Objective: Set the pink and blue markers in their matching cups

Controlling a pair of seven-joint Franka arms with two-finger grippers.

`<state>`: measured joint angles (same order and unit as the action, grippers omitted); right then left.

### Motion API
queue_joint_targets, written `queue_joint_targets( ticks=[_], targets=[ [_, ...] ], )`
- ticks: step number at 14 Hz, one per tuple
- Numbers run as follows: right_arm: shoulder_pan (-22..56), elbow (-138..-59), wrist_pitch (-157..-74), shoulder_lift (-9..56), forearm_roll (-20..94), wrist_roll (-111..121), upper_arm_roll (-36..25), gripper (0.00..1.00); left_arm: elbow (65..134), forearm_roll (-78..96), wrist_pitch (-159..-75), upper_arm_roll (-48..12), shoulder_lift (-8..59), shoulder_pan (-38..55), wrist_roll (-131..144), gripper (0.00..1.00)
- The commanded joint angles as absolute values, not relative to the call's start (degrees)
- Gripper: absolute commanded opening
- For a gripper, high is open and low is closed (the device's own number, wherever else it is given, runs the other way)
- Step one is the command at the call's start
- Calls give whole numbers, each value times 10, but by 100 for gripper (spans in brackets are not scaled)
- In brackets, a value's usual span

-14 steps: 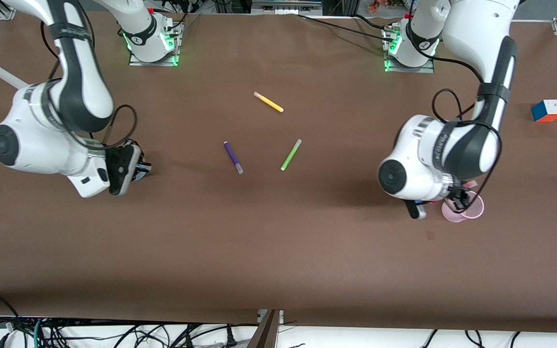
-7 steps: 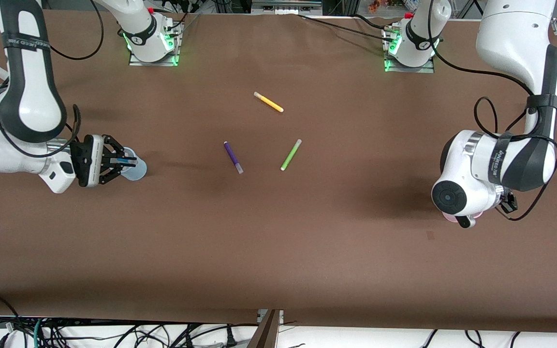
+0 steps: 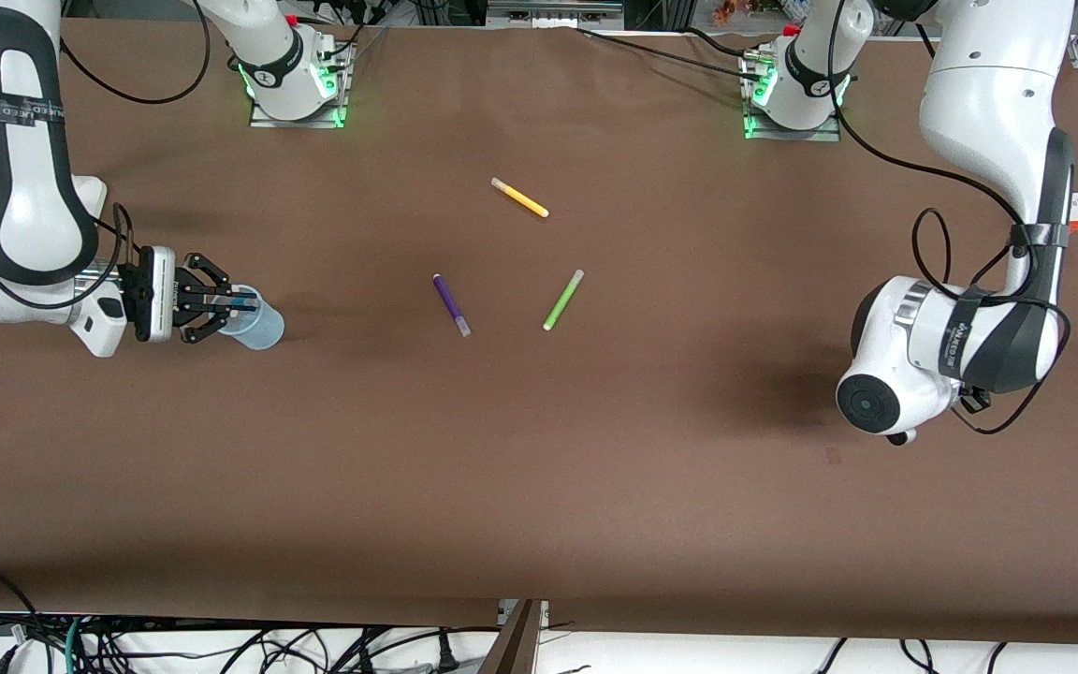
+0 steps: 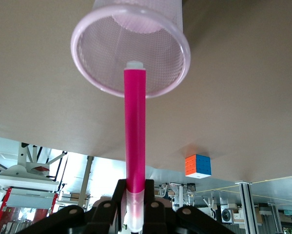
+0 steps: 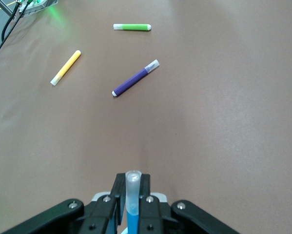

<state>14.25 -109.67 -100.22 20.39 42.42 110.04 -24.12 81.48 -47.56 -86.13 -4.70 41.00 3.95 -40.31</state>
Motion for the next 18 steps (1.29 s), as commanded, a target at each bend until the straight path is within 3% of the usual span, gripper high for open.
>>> queue_joint_targets(
  ticks=[1, 2, 3, 7, 11, 16, 18],
  targets=[
    [134, -1111, -1000, 194, 445, 1116, -241, 10, 805, -468, -874, -52, 420, 34, -375, 13],
    [128, -1108, -999, 197, 446, 1113, -241, 99, 802, -463, -875, -53, 424, 33, -365, 53],
    [127, -1100, -999, 196, 446, 1101, -241, 100, 800, -466, -874, -53, 421, 35, -368, 100],
    [132, -1030, -968, 190, 408, 852, -240, 100, 795, -453, -870, -59, 407, 41, -363, 100],
    [166, -914, -923, 195, 285, 494, -235, 100, 795, -301, -869, -53, 332, 33, -345, 100],
    [241, -876, -885, 189, 158, 121, -233, 100, 727, -175, -842, -60, 278, 39, -211, 100],
    [239, -873, -869, 168, 126, -14, -200, 100, 708, -127, -811, -60, 258, 37, -145, 100]
  ],
)
